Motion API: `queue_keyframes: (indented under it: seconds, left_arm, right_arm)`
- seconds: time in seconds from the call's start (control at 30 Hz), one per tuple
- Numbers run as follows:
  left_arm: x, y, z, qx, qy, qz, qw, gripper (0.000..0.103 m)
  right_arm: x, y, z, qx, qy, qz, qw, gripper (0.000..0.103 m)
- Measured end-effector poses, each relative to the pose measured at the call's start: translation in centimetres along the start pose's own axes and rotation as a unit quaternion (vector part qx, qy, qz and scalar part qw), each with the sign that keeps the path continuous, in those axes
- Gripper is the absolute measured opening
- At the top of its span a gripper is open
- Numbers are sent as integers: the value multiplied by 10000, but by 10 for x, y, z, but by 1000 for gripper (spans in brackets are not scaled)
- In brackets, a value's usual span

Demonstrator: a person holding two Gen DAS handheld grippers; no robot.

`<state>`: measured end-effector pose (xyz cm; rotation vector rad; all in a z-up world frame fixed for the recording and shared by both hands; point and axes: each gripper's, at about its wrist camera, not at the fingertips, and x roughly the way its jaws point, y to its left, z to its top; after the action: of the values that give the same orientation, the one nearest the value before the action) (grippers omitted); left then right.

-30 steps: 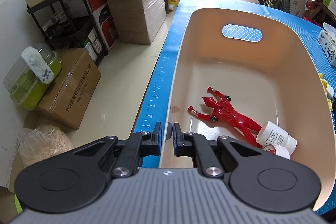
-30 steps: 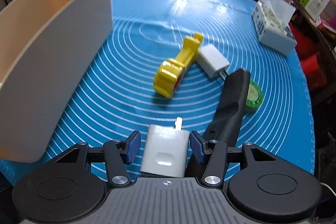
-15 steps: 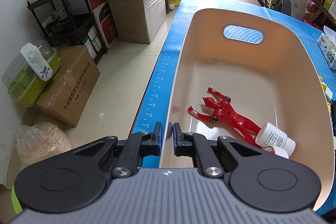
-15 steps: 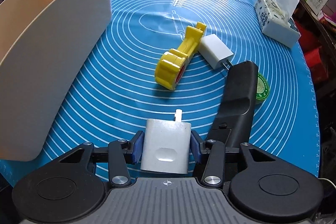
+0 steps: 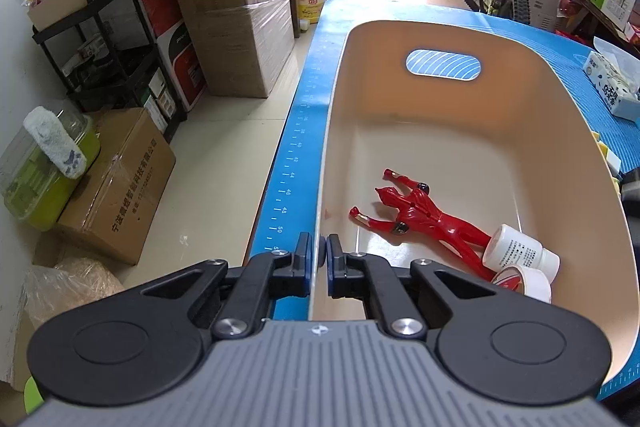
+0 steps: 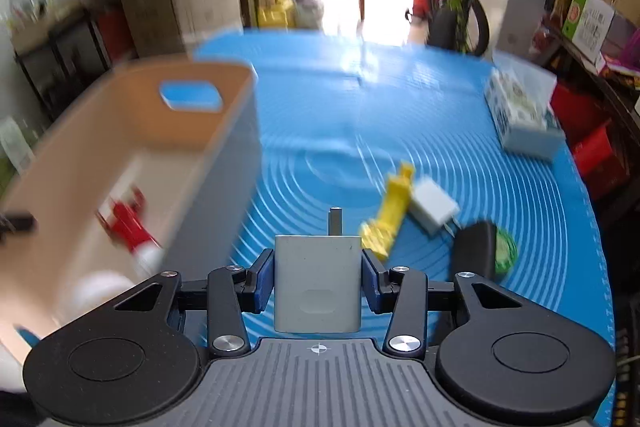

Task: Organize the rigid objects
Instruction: 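Grasp the white charger with the right gripper and lift it, then carry the white charger into the basket and release it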

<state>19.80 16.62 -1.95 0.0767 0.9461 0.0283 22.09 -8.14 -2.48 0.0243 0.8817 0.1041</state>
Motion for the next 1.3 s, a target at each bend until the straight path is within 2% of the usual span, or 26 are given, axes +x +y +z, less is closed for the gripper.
queue_keyframes:
  seconds: [0.2,0.33,0.43,0.53,0.67,0.9,0.97,1.1,1.17,1.23,1.27,1.3]
  left_arm:
    - [0,0,1,105,-67,-58,9999,7]
    - [1,1,1,120,-47,-57,9999,7]
    - [1,1,1,105,-16,-58,9999,7]
    - [1,2,1,104,-13,-57,9999,7]
    - [1,2,1,105,-8,-50,9999,7]
    - [1,1,1,123,-10,-30,9999,7]
    - [0,1,1,116,-7,-19,9999,7]
    - [0,-1,2,138,-4,40,9999,8]
    - [-1,-1,2,131,1,49,9999,8]
    - [-1,-2,2,140,0,64,9999,8]
    - [-1,-2,2,144,-3,64,9999,8]
    - [-1,-3,2,152,-2,60,9999,8]
  right_arm:
    - [-29,17,25,54,-708,475,9963,51]
    - [-32,36,40,-147,-879,778,9930,51]
    - [-25,57,47,-479,-811,954,9910,51]
    - [-10,79,52,-895,-691,935,9892,51]
    - [16,103,55,-1146,-304,985,9881,51]
    - [44,125,28,-1649,228,765,9831,50]
    - [46,131,23,-1898,205,612,9797,50]
    - [48,133,20,-2019,228,518,9778,50]
    - [48,134,19,-2071,195,466,9770,47]
    - [48,132,19,-2053,178,468,9774,50]
    - [48,128,21,-2014,185,469,9782,55]
    - [48,126,22,-1968,185,516,9789,55]
